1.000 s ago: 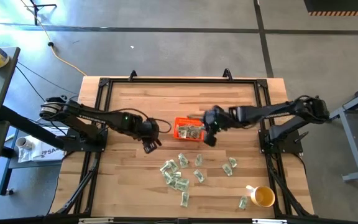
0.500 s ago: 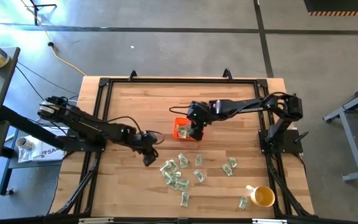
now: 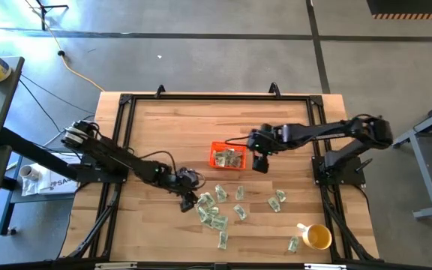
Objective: Pick and place Stevia / Truvia into bins
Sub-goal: Put the stevia packet into the orange bin
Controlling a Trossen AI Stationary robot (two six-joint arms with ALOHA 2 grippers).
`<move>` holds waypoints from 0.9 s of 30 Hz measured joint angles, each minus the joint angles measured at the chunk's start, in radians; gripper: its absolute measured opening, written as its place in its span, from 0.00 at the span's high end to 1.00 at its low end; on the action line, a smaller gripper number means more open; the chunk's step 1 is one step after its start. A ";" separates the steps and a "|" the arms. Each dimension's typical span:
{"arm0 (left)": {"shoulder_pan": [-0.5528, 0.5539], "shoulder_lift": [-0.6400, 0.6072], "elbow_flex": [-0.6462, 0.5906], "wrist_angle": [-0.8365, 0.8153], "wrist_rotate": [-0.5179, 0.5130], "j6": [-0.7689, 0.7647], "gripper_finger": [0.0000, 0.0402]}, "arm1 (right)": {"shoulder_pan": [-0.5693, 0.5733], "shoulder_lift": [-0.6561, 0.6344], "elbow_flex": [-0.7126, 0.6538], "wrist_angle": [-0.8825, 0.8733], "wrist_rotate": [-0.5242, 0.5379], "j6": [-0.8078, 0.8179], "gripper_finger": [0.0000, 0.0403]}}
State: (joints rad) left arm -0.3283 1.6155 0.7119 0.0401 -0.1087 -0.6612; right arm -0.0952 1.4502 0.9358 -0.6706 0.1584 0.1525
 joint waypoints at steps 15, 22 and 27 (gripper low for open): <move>-0.035 0.155 0.177 -0.164 -0.066 -0.155 0.42 | -0.003 -0.169 -0.218 0.197 0.112 0.024 0.31; -0.048 0.209 0.182 -0.206 -0.104 -0.143 0.51 | -0.018 -0.169 -0.219 0.221 0.177 0.004 0.31; -0.048 0.221 0.182 -0.234 -0.179 -0.074 0.69 | -0.045 -0.169 -0.219 0.220 0.236 0.004 0.31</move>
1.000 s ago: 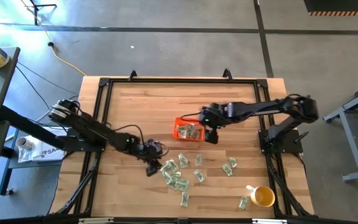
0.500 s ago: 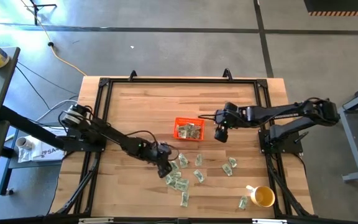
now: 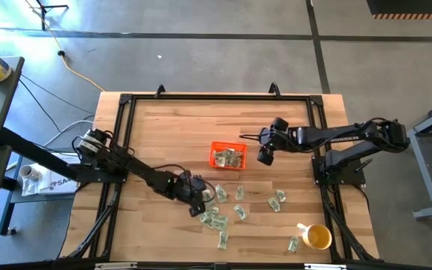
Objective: Pick and place Stevia / Truvia into bins
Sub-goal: Put the stevia packet into the orange bin
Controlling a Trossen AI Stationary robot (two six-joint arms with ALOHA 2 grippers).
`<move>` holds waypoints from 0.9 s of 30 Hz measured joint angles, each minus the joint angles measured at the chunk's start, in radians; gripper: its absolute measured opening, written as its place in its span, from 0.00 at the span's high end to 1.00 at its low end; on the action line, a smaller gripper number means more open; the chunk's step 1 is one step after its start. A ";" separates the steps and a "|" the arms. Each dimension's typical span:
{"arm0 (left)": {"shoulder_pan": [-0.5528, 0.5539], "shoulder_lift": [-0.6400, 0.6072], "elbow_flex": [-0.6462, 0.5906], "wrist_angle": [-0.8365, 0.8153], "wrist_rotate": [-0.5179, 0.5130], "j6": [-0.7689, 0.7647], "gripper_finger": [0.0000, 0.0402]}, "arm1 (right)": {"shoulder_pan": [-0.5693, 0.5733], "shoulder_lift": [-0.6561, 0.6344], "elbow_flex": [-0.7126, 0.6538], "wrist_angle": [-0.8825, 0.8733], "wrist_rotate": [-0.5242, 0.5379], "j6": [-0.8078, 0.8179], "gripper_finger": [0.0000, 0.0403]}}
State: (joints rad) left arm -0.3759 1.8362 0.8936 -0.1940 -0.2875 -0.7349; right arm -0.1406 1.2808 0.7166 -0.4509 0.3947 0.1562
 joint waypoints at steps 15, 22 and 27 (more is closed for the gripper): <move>0.174 -0.266 -0.012 -0.219 -0.025 0.167 0.89 | -0.045 0.000 0.000 0.016 0.000 0.078 0.31; 0.328 -0.458 -0.012 -0.221 0.096 0.295 0.94 | -0.045 -0.013 0.000 0.059 0.024 0.072 0.31; 0.432 -0.483 -0.011 -0.037 0.158 0.306 0.94 | -0.045 -0.029 0.000 0.066 0.051 0.062 0.31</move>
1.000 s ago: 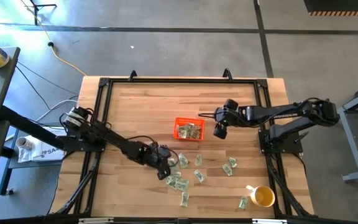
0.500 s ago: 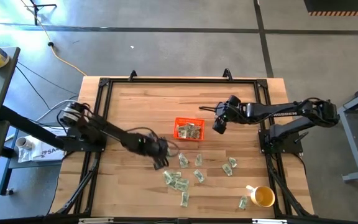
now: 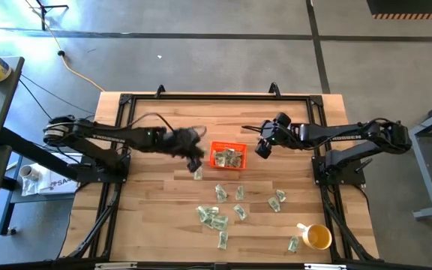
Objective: Pick and place Stevia / Truvia into bins
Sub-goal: Put the stevia packet into the orange bin
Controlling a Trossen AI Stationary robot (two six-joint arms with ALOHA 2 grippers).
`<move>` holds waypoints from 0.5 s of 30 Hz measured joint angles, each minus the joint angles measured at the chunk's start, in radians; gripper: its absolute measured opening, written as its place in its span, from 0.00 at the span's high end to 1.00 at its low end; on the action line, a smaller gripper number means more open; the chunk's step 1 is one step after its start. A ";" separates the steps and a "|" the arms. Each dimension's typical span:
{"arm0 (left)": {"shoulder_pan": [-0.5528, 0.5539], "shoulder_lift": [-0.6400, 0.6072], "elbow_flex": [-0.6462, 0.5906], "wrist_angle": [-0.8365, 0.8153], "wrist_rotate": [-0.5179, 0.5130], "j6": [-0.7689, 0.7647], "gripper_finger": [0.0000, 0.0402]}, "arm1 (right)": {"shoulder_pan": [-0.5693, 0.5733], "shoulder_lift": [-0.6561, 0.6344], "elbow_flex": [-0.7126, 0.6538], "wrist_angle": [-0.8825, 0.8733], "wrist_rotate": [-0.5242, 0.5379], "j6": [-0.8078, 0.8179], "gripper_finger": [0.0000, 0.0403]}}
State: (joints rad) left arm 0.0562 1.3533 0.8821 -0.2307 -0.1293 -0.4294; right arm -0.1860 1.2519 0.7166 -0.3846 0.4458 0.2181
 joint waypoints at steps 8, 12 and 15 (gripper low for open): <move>0.152 0.170 0.054 0.252 0.204 0.065 0.94 | -0.011 -0.005 0.000 0.001 -0.007 0.008 0.31; 0.167 0.301 0.124 0.249 0.311 0.096 0.89 | -0.011 -0.005 0.000 0.001 -0.011 0.008 0.31; 0.166 0.389 0.172 0.240 0.307 0.076 0.80 | -0.011 -0.005 0.000 0.001 -0.013 0.009 0.31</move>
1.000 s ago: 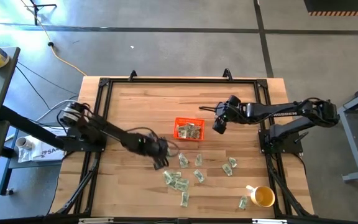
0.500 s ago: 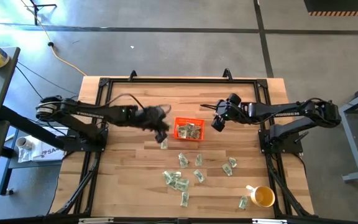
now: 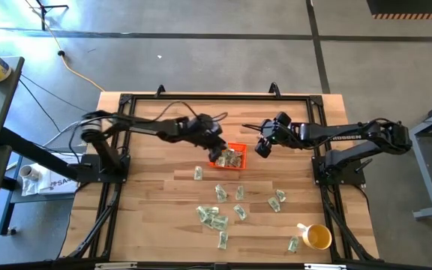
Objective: Pick and place Stevia / Truvia into bins
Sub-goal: Put the stevia packet into the orange bin
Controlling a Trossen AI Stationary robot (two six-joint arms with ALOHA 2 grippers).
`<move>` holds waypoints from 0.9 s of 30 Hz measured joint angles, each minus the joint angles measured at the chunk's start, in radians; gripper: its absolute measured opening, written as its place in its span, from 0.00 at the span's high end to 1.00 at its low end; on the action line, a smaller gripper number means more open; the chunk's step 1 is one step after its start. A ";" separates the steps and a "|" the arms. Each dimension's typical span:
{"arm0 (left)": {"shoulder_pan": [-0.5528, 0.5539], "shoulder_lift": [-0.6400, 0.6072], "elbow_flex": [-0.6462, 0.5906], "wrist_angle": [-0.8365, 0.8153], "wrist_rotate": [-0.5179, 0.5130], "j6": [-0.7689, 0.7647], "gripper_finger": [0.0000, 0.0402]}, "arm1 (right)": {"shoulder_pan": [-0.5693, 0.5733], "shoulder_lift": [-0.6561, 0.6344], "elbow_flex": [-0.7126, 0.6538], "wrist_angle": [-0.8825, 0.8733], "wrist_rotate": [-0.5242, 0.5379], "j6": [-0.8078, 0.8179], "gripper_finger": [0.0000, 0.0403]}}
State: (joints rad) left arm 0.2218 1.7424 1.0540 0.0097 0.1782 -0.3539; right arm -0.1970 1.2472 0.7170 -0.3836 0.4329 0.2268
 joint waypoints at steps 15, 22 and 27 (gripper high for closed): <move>-0.121 -0.057 0.144 -0.720 -0.210 -0.296 0.45 | -0.001 0.000 0.000 -0.026 -0.004 -0.025 0.31; -0.226 -0.038 0.061 -0.666 -0.212 -0.672 0.45 | -0.087 0.000 0.000 -0.022 -0.030 -0.002 0.31; -0.267 0.022 0.062 -0.664 -0.269 -0.797 0.45 | -0.152 0.001 0.000 -0.016 -0.034 -0.020 0.31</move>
State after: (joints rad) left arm -0.0456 1.7640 1.1161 -0.6548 -0.0912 -1.1504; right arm -0.3489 1.2480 0.7170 -0.3995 0.3985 0.2065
